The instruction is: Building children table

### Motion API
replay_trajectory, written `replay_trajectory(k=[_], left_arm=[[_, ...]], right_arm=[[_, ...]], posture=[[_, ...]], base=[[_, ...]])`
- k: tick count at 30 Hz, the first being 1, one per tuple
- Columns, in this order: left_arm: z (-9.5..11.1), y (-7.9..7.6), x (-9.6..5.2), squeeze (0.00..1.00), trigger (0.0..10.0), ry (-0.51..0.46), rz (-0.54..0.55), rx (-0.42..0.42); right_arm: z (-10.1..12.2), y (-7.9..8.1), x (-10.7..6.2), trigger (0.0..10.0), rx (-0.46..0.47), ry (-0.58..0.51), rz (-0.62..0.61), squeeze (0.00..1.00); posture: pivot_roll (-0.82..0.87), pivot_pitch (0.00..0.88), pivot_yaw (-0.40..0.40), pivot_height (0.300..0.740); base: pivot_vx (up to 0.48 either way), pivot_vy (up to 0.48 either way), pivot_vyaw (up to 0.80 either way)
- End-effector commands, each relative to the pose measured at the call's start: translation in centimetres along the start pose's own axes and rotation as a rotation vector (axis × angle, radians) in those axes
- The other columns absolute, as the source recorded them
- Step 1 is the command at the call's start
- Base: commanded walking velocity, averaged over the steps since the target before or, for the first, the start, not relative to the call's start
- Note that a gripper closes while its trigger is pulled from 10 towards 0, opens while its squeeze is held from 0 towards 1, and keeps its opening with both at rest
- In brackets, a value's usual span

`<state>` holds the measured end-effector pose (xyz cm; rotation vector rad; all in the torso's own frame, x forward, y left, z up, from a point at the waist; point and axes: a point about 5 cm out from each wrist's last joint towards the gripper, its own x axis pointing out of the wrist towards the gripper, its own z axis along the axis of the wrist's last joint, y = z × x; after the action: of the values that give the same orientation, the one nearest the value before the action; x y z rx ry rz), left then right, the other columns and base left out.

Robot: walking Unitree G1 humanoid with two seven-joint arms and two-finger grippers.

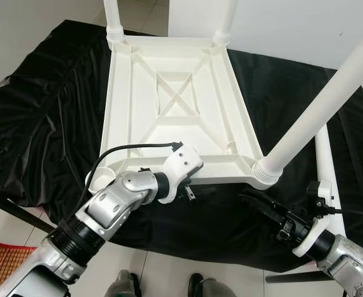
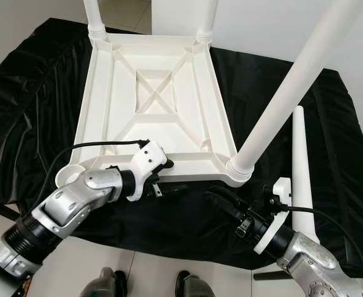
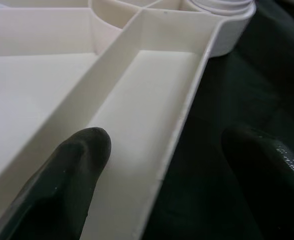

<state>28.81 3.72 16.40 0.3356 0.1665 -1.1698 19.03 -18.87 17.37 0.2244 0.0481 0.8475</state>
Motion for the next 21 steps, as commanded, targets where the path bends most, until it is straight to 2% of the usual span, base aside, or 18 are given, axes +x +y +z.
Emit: replay_trajectory(k=[1, 4, 8, 11, 14, 15, 16, 17, 21], left_arm=[[-0.5, -0.2, 0.2, 0.00, 10.0, 0.026, -0.018, 0.006], [-0.7, -0.6, 0.2, 0.00, 10.0, 0.035, -0.058, 0.013], [-1.5, -0.4, 0.1, 0.00, 10.0, 0.113, -0.069, 0.027], [-2.4, 0.4, 0.1, 0.00, 10.0, 0.184, -0.016, -0.009], [-3.0, 0.6, 0.1, 0.00, 10.0, 0.215, 0.006, -0.019], [-3.5, 0.6, 0.0, 0.00, 2.9, 0.235, 0.010, -0.022], [-3.5, 0.6, 0.0, 0.00, 2.9, 0.235, 0.010, -0.022], [-3.6, 0.6, -0.1, 0.00, 0.0, 0.242, 0.010, -0.025], [-3.9, 1.0, -0.3, 0.00, 0.0, 0.264, 0.034, -0.042]], right_arm=[[0.1, 0.1, -0.2, 10.0, -0.008, 0.007, -0.004, 0.00], [0.2, 0.1, -0.4, 10.0, -0.010, 0.009, -0.008, 0.00], [0.2, 0.0, -0.3, 10.0, -0.010, 0.003, -0.014, 0.00], [0.2, 0.2, -0.2, 10.0, -0.008, 0.000, -0.014, 0.00], [0.1, 0.3, -0.2, 10.0, -0.007, -0.002, -0.017, 0.00], [0.1, 0.2, -0.2, 10.0, -0.005, -0.006, -0.021, 0.00], [0.1, 0.2, -0.2, 10.0, -0.005, -0.006, -0.021, 0.00], [0.0, 0.2, -0.2, 10.0, -0.004, -0.006, -0.023, 0.00], [0.0, 0.2, -0.1, 10.0, -0.003, -0.007, -0.025, 0.00]], posture=[[-0.03, 0.200, -0.015, 0.740], [-0.03, 0.200, -0.015, 0.740], [-0.03, 0.201, -0.010, 0.740], [-0.02, 0.202, -0.008, 0.740], [-0.02, 0.204, -0.002, 0.740], [-0.02, 0.204, -0.002, 0.740], [-0.02, 0.204, -0.002, 0.740], [-0.02, 0.205, 0.003, 0.740], [-0.02, 0.205, 0.003, 0.740]], base=[[0.000, 0.000, 0.00], [0.000, 0.000, 0.00], [0.000, 0.000, 0.00], [0.000, 0.000, 0.00], [0.000, 0.000, 0.00], [0.000, 0.000, 0.00], [0.000, 0.000, 0.00], [0.000, 0.000, 0.00], [0.000, 0.000, 0.00]])
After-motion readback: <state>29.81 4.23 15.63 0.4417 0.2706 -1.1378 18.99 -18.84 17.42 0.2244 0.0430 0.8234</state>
